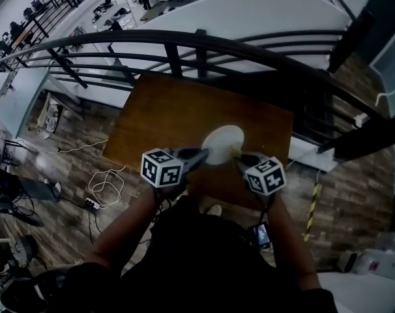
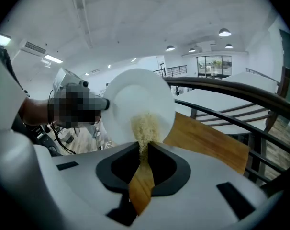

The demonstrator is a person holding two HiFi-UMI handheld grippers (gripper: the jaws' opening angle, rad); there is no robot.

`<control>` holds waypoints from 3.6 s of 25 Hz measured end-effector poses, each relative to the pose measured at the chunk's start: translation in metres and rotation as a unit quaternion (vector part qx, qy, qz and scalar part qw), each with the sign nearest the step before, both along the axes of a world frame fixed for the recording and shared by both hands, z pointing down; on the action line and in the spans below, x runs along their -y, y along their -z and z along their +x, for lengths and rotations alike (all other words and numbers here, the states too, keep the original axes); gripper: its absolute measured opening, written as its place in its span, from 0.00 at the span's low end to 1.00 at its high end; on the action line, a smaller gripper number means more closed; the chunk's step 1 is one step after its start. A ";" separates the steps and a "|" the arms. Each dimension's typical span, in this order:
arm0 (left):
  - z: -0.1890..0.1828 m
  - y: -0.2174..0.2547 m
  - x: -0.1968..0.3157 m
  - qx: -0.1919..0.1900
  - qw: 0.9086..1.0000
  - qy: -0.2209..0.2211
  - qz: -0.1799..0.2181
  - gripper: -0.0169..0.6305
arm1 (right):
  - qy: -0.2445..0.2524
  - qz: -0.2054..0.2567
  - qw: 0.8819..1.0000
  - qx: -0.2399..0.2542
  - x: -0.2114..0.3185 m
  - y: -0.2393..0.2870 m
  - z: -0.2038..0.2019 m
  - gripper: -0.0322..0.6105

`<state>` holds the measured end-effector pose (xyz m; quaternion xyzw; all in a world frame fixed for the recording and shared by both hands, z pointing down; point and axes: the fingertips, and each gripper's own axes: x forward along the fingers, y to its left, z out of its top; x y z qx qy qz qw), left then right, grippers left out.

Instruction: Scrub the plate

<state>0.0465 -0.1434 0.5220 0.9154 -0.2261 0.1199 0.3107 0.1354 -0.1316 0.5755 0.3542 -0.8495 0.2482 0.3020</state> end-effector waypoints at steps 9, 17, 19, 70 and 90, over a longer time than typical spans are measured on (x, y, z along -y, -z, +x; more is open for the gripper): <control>0.019 0.009 -0.001 0.010 0.999 -0.020 0.024 0.06 | 0.021 0.074 0.997 0.014 0.013 0.060 -0.034 0.14; 0.007 0.016 0.011 0.008 0.999 0.012 0.040 0.06 | 0.054 0.018 0.998 -0.007 -0.002 0.020 -0.040 0.13; -0.002 0.019 0.012 0.020 0.998 0.013 0.060 0.06 | 0.040 0.013 0.999 -0.024 0.000 0.013 -0.025 0.13; 0.028 0.140 0.027 0.397 0.438 -0.187 0.785 0.06 | 0.115 -0.023 0.988 -0.103 0.075 0.154 0.024 0.13; 0.067 0.147 0.008 0.370 0.416 -0.222 0.800 0.06 | 0.220 0.032 0.972 -0.070 0.046 0.244 -0.051 0.13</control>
